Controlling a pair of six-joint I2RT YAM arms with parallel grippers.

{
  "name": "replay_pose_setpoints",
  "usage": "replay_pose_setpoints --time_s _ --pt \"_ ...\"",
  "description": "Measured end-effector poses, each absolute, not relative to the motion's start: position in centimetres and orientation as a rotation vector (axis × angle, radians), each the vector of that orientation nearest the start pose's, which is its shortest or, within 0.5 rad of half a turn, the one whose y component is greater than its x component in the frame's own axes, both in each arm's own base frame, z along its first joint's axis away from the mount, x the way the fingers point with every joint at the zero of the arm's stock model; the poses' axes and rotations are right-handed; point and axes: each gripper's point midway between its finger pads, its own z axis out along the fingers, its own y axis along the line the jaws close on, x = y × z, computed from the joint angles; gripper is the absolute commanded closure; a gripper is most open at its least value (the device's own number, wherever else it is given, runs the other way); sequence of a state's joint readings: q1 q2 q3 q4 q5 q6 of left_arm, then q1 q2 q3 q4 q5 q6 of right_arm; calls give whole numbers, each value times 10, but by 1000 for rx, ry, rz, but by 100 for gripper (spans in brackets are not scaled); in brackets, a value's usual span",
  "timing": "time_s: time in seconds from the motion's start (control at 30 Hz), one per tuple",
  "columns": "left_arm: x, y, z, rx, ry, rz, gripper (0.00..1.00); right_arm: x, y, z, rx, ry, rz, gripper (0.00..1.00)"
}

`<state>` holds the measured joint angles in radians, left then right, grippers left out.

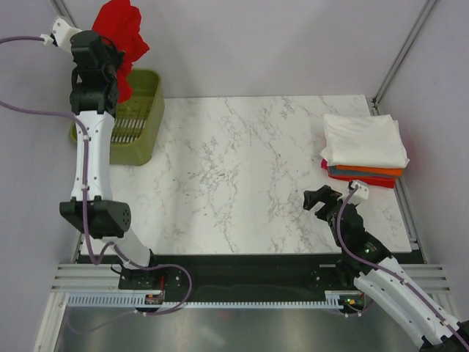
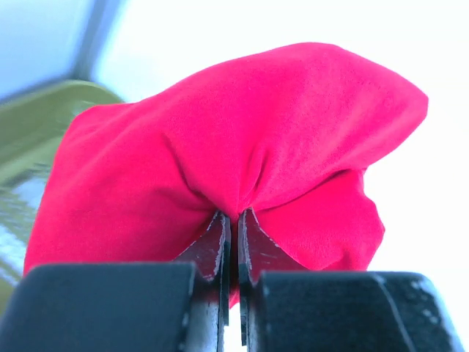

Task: Fold and stack the t-shirts
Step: Move the tshirt to the center of the board

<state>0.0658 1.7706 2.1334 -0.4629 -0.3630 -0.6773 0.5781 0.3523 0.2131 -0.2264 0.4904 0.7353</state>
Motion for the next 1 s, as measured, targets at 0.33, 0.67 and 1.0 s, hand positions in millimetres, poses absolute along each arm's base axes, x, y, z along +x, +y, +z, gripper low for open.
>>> replay_pose_setpoints --time_s 0.33,0.67,1.0 --pt "421 -92 464 -616 1539 -734 98 241 101 190 387 1805 503 2" --pt "332 -218 260 -608 1957 -1279 27 239 102 188 281 1867 439 3" --pt "322 -188 169 -711 2126 -1128 0 248 141 142 61 2142 416 26"
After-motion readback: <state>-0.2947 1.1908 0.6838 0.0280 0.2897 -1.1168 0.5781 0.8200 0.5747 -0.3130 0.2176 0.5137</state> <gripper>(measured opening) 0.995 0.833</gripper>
